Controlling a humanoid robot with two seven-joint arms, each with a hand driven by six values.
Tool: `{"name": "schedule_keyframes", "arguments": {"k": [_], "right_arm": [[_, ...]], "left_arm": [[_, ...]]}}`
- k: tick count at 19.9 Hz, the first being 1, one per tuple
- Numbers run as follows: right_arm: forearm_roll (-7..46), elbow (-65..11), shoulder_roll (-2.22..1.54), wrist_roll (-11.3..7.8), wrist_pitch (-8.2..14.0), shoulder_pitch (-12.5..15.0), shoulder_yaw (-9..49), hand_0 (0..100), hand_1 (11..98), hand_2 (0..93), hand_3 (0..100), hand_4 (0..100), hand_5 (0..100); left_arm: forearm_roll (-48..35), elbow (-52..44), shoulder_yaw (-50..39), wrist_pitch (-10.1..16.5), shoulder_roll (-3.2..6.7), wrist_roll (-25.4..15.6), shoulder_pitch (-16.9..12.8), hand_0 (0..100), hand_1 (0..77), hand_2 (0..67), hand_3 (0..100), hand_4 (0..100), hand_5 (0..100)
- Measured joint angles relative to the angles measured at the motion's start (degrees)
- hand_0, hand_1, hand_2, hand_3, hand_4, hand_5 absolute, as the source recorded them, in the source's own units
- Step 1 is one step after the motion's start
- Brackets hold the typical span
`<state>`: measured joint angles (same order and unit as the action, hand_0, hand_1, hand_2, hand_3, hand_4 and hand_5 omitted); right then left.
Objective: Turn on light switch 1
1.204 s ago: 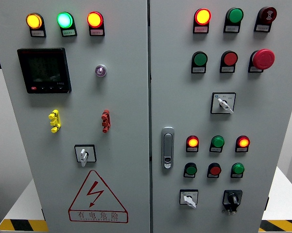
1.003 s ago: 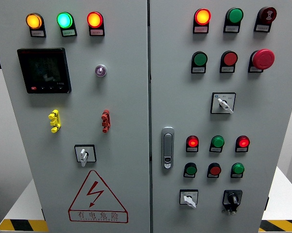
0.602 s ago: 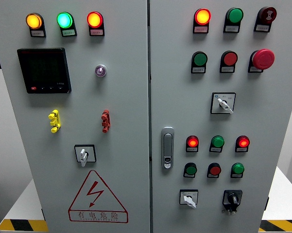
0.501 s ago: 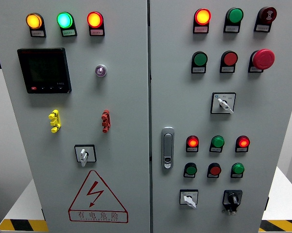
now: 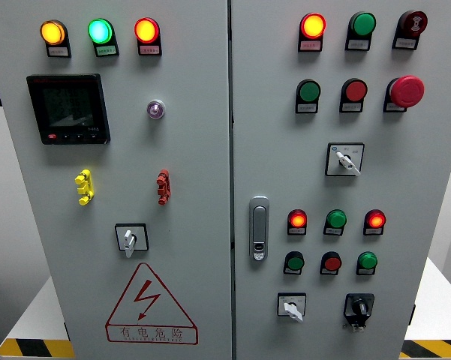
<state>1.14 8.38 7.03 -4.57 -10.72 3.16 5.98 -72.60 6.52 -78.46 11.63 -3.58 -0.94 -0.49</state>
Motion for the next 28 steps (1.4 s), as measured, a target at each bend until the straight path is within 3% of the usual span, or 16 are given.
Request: {"name": "schedule_keyframes", "arguments": {"k": [4, 9, 14, 15, 16, 17, 19, 22, 23, 25, 28], "right_arm": [[0.00, 0.00, -0.05, 0.00, 0.00, 0.00, 0.03, 0, 19.3, 0.0, 20, 19, 11], [0.00, 0.00, 0.00, -0.01, 0.00, 0.00, 0.00, 0, 19.4, 0.0, 20, 19, 11], [0.00, -0.01, -0.03, -0.02, 0.00, 0.00, 0.00, 0, 19.5, 0.0, 20, 19, 11], [0.00, -0.03, -0.02, -0.02, 0.00, 0.00, 0.02, 0, 19.5, 0.0, 20, 19, 10], [0.00, -0.03, -0.01, -0.02, 0.00, 0.00, 0.02, 0, 19.5, 0.0, 20, 19, 10], [0.00, -0.03, 0.00, -0.01, 0.00, -0.01, 0.04, 0, 19.5, 0.0, 20, 19, 10], [0.00, -0.01, 0.00, -0.01, 0.00, 0.00, 0.05, 0, 19.6, 0.0, 20, 19, 10], [0.00, 0.01, 0.01, -0.01, 0.00, 0.00, 0.07, 0, 19.6, 0.0, 20, 19, 11], [0.00, 0.01, 0.01, -0.01, 0.00, -0.01, 0.06, 0, 19.6, 0.0, 20, 19, 11], [0.00, 0.02, 0.01, -0.01, 0.00, -0.01, 0.06, 0, 19.5, 0.0, 20, 19, 11], [0.00, 0.02, 0.00, 0.00, 0.00, 0.00, 0.05, 0, 19.5, 0.0, 20, 19, 11]], "left_arm": [[-14.24, 3.57, -12.24, 1.58, -0.10, -1.47, -0.11, 0, 16.4, 1.9, 0, 0, 0], [-15.73, 19.26, -14.51, 1.44, -0.44, -3.08, -3.24, 0, 16.7, 2.0, 0, 0, 0], [-15.40, 37.76, -14.62, 1.03, -1.06, -3.32, -7.05, 0, 19.0, 4.2, 1, 16, 10], [-15.22, 41.48, -14.44, 0.92, -1.12, -3.33, -7.79, 0, 20.1, 5.5, 4, 22, 13], [-15.12, 44.62, -14.31, 0.83, -1.13, -3.31, -8.43, 0, 21.3, 6.7, 15, 32, 19], [-15.06, 47.73, -14.23, 0.76, -1.12, -3.30, -8.97, 0, 22.0, 7.8, 17, 35, 21], [-15.02, 52.97, -13.75, 0.62, -1.02, -3.29, -9.69, 0, 24.1, 15.6, 35, 50, 27], [-14.54, 60.98, -11.93, -0.36, -0.48, -3.31, -11.56, 0, 31.2, 30.4, 51, 62, 35], [-14.03, 63.87, -11.51, -0.82, -0.28, -3.32, -12.21, 0, 32.1, 32.1, 54, 63, 37], [-12.99, 69.53, -10.89, -1.22, 0.08, -3.36, -13.11, 0, 37.8, 36.6, 66, 77, 53], [-12.51, 75.69, -10.71, -1.35, 0.41, -3.74, -13.38, 0, 44.0, 39.7, 74, 87, 63]]}}
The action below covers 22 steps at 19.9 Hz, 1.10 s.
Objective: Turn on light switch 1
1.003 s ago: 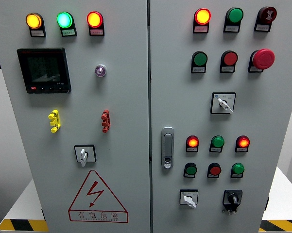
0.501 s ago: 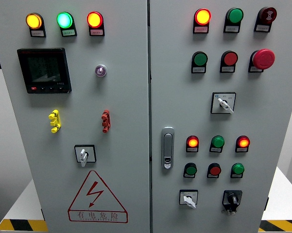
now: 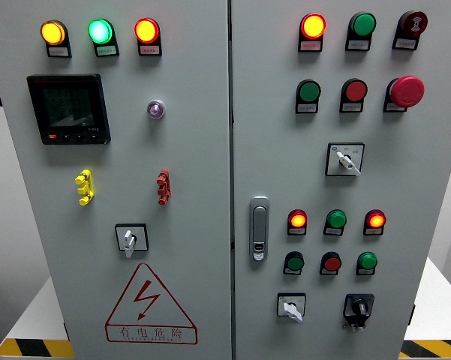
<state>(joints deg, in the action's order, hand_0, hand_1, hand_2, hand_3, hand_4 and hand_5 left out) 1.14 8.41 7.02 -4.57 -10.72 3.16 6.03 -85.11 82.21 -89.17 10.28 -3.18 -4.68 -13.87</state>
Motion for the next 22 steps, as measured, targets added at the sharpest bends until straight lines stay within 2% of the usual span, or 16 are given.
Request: {"name": "schedule_keyframes", "arguments": {"k": [1, 2, 4, 6, 8, 9, 10, 12, 15, 17, 20, 22], "right_arm": [[0.00, 0.00, 0.00, 0.00, 0.00, -0.01, 0.00, 0, 19.5, 0.0, 20, 19, 11], [0.00, 0.00, 0.00, 0.00, 0.00, 0.00, 0.00, 0, 19.5, 0.0, 20, 19, 11], [0.00, 0.00, -0.02, 0.01, 0.00, 0.00, 0.00, 0, 19.5, 0.0, 20, 19, 11], [0.00, -0.01, -0.02, 0.01, 0.00, 0.00, 0.00, 0, 19.6, 0.0, 20, 19, 11], [0.00, -0.04, -0.01, 0.01, 0.00, 0.00, -0.02, 0, 19.7, 0.0, 20, 19, 11], [0.00, -0.04, 0.00, 0.01, 0.00, 0.00, -0.03, 0, 19.7, 0.0, 20, 19, 11], [0.00, -0.04, 0.00, 0.00, 0.00, 0.00, -0.03, 0, 19.6, 0.0, 20, 19, 11], [0.00, -0.04, 0.01, 0.00, 0.00, 0.00, -0.03, 0, 19.6, 0.0, 20, 19, 11], [0.00, -0.02, 0.01, 0.00, 0.00, 0.00, -0.03, 0, 19.4, 0.0, 20, 19, 11], [0.00, -0.03, 0.01, 0.00, 0.00, 0.00, -0.03, 0, 19.5, 0.0, 20, 19, 11], [0.00, -0.02, 0.01, 0.00, 0.00, 0.00, 0.00, 0, 19.6, 0.0, 20, 19, 11], [0.00, -0.01, 0.00, 0.00, 0.00, 0.00, 0.02, 0, 19.7, 0.0, 20, 19, 11]], "left_arm": [[0.04, 1.48, 0.05, -0.02, 0.52, -0.42, 0.19, 0, 45.0, 40.1, 74, 89, 64], [0.05, 2.74, 0.17, -0.17, 1.48, -0.77, 0.48, 0, 45.9, 40.7, 75, 89, 66], [0.12, 4.59, 1.02, -2.07, 3.84, -1.10, 1.58, 0, 47.8, 41.4, 76, 90, 68], [0.48, 5.31, 3.38, -6.99, 5.78, -1.19, 3.77, 0, 50.8, 41.6, 77, 93, 73], [1.79, 5.40, 6.02, -13.48, 7.97, -0.92, 6.65, 0, 52.5, 41.8, 79, 95, 75], [2.54, 5.47, 6.75, -15.68, 8.41, -0.73, 7.79, 0, 52.9, 41.8, 80, 95, 76], [3.01, 5.59, 6.92, -16.90, 8.49, -0.59, 8.64, 0, 53.4, 42.0, 80, 96, 76], [3.31, 6.25, 6.75, -17.73, 8.13, -0.51, 9.68, 0, 53.7, 42.4, 81, 97, 77], [3.37, 8.42, 5.34, -17.66, 6.58, -0.30, 10.89, 0, 55.0, 42.5, 83, 98, 78], [3.37, 9.74, 5.02, -16.65, 5.80, 0.41, 11.72, 0, 56.2, 42.3, 84, 100, 79], [3.26, 12.60, 3.95, -13.14, 4.52, 2.80, 12.21, 0, 56.1, 42.4, 85, 100, 79], [3.22, 14.10, 3.58, -11.40, 4.18, 3.85, 12.32, 0, 55.0, 42.3, 84, 99, 78]]}}
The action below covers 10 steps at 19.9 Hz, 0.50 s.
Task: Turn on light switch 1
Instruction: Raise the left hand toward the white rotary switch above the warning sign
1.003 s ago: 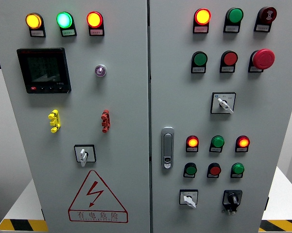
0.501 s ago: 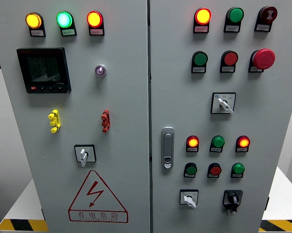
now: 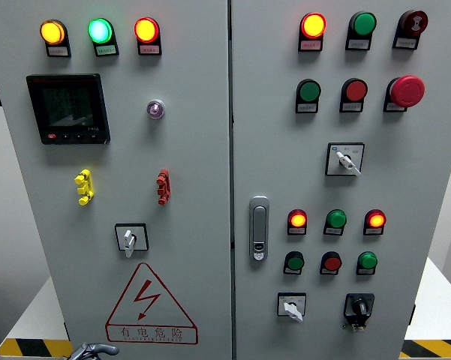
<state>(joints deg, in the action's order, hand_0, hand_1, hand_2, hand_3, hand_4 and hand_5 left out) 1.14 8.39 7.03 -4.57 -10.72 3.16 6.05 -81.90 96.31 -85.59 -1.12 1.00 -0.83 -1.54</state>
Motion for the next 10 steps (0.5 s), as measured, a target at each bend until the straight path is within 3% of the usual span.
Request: {"name": "schedule_keyframes", "arguments": {"k": [2, 6, 10], "right_arm": [[0.00, 0.03, 0.00, 0.00, 0.00, 0.00, 0.00, 0, 19.7, 0.0, 20, 19, 11], [0.00, 0.00, 0.00, 0.00, 0.00, 0.01, -0.06, 0, 19.7, 0.0, 20, 19, 11], [0.00, 0.00, 0.00, 0.00, 0.00, 0.00, -0.06, 0, 19.8, 0.0, 20, 19, 11]], "left_arm": [[-0.01, 0.40, -0.17, 0.50, -0.61, 0.71, 1.01, 0, 54.6, 42.3, 84, 98, 76], [0.12, 0.16, -0.86, 0.67, -1.32, 1.86, 6.02, 0, 55.3, 42.3, 83, 97, 74], [0.17, 0.17, -1.13, 0.54, -2.18, 6.88, 11.69, 0, 57.2, 42.4, 82, 97, 71]]}}
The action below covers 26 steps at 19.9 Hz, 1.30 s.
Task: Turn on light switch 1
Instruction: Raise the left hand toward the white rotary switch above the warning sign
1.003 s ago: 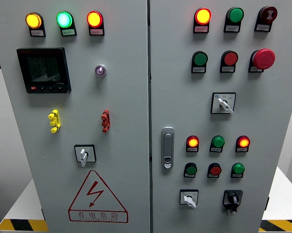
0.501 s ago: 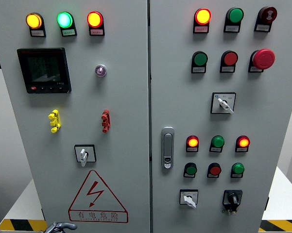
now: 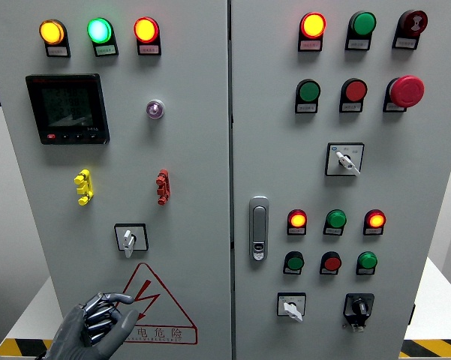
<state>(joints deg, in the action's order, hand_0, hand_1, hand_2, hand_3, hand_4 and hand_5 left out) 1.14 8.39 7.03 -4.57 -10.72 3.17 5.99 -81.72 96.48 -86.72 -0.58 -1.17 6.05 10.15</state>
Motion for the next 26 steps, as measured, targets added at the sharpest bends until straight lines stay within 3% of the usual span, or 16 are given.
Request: {"name": "schedule_keyframes", "arguments": {"k": [5, 10, 20, 26], "right_arm": [[0.00, 0.01, 0.00, 0.00, 0.00, 0.00, 0.01, 0, 19.5, 0.0, 20, 19, 11], [0.00, 0.01, 0.00, 0.00, 0.00, 0.00, 0.02, 0, 19.6, 0.0, 20, 19, 11], [0.00, 0.03, 0.01, 0.00, 0.00, 0.00, 0.04, 0, 19.7, 0.0, 20, 19, 11], [0.00, -0.02, 0.01, 0.00, 0.00, 0.00, 0.02, 0, 19.7, 0.0, 20, 19, 11]], "left_arm": [[-0.51, 0.16, 0.21, -1.35, -1.99, 3.39, 2.66, 0, 58.8, 42.8, 82, 96, 70], [-0.97, 0.16, 0.79, -7.39, -3.05, 7.92, 4.42, 0, 59.7, 44.1, 83, 96, 70], [-1.69, 0.03, -0.56, -8.55, -2.61, 8.61, 5.64, 0, 59.9, 44.5, 83, 96, 69], [-2.39, -0.48, -0.65, -12.02, -1.79, 11.33, 9.01, 0, 60.2, 44.9, 83, 97, 69]]}}
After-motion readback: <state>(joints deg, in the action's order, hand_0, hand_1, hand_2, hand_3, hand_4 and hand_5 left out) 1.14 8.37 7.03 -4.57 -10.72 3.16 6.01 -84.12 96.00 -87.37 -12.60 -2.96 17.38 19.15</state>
